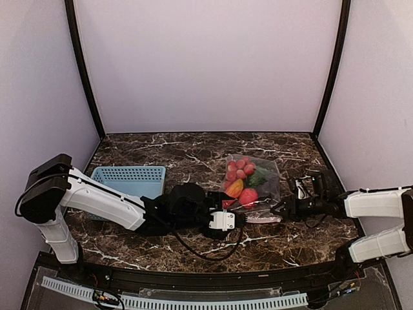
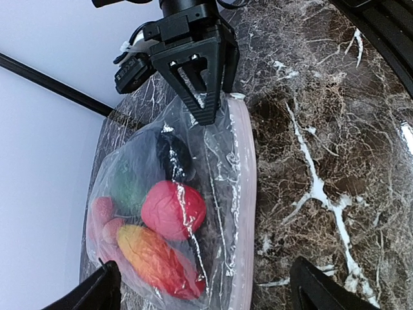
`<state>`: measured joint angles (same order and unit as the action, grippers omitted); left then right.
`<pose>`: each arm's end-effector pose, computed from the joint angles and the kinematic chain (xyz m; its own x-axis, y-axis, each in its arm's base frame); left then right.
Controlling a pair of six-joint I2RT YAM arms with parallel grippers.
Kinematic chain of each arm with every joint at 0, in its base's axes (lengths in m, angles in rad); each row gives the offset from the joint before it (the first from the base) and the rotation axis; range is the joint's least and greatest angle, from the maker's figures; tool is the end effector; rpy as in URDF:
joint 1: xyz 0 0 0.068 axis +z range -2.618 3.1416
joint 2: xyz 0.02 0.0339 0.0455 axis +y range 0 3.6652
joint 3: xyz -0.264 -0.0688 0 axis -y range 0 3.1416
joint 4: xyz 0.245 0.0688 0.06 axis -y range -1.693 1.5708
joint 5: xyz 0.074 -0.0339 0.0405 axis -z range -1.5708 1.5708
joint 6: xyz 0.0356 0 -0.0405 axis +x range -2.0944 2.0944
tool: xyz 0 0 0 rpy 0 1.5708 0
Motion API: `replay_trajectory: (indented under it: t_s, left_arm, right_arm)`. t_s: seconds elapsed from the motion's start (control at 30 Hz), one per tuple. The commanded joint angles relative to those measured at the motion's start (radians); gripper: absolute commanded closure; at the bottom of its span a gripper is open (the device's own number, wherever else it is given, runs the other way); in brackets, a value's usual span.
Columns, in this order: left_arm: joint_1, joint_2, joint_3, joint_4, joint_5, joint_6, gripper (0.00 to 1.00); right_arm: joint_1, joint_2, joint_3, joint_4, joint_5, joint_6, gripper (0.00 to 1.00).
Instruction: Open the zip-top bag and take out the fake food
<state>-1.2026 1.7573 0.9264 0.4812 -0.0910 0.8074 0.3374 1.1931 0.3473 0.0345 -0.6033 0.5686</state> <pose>0.1403 -0.3546 0.1949 0.5638 0.5375 -0.6270 0.7102 0.0719 0.7003 0.1831 0.0856 0.1404 -0.9219 0.1465 -0.3587 -0.1719 0.6751 0.7175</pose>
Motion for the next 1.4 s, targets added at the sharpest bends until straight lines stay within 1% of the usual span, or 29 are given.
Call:
replay_trajectory:
  t_s: [0.0, 0.17, 0.27, 0.33, 0.4, 0.43, 0.53, 0.67, 0.73, 0.83, 0.93, 1.07, 1.2, 1.23, 1.27, 1.37]
  left_arm:
    - [-0.013, 0.033, -0.029, 0.091, 0.000, 0.058, 0.11]
    - [-0.015, 0.083, -0.025, 0.154, -0.013, 0.124, 0.16]
    - [-0.015, 0.110, 0.001, 0.144, -0.014, 0.158, 0.20]
    - [-0.016, 0.124, 0.022, 0.130, -0.001, 0.173, 0.30]
    - [-0.019, 0.141, 0.046, 0.122, 0.004, 0.173, 0.38]
    - [-0.020, 0.153, 0.054, 0.130, 0.006, 0.170, 0.40]
    - [-0.025, 0.185, 0.078, 0.154, 0.005, 0.171, 0.46]
    - [-0.029, 0.220, 0.097, 0.208, -0.022, 0.176, 0.47]
    - [-0.029, 0.231, 0.104, 0.227, -0.028, 0.182, 0.44]
    - [-0.029, 0.251, 0.114, 0.248, -0.044, 0.188, 0.33]
    - [-0.029, 0.290, 0.133, 0.295, -0.082, 0.206, 0.32]
    - [-0.029, 0.344, 0.162, 0.366, -0.160, 0.252, 0.38]
    - [-0.029, 0.376, 0.166, 0.491, -0.239, 0.310, 0.47]
    - [-0.029, 0.376, 0.163, 0.525, -0.252, 0.323, 0.51]
    - [-0.029, 0.376, 0.161, 0.540, -0.264, 0.328, 0.57]
    - [-0.029, 0.359, 0.139, 0.585, -0.265, 0.343, 0.68]
  right_arm:
    - [-0.005, -0.001, 0.010, 0.099, -0.076, 0.043, 0.67]
    - [-0.006, -0.052, 0.018, 0.097, -0.118, 0.094, 0.91]
    - [-0.006, -0.087, 0.029, 0.084, -0.128, 0.119, 0.93]
    - [-0.006, -0.109, 0.031, 0.079, -0.131, 0.140, 0.96]
    - [-0.006, -0.128, 0.033, 0.079, -0.131, 0.154, 0.99]
    - [-0.006, -0.134, 0.033, 0.079, -0.130, 0.159, 1.00]
    - [-0.006, -0.147, 0.033, 0.077, -0.133, 0.173, 1.00]
    - [-0.006, -0.165, 0.032, 0.088, -0.151, 0.205, 1.00]
    - [-0.006, -0.176, 0.031, 0.099, -0.157, 0.226, 1.00]
    - [-0.006, -0.192, 0.031, 0.109, -0.158, 0.255, 1.00]
    - [-0.006, -0.198, 0.033, 0.111, -0.168, 0.271, 1.00]
    - [-0.006, -0.202, 0.030, 0.116, -0.187, 0.289, 1.00]
    - [-0.006, -0.203, 0.034, 0.097, -0.195, 0.285, 1.00]
    - [-0.007, -0.205, 0.033, 0.096, -0.196, 0.287, 1.00]
    - [-0.006, -0.205, 0.033, 0.094, -0.196, 0.286, 1.00]
    - [-0.006, -0.204, 0.040, 0.075, -0.184, 0.272, 1.00]
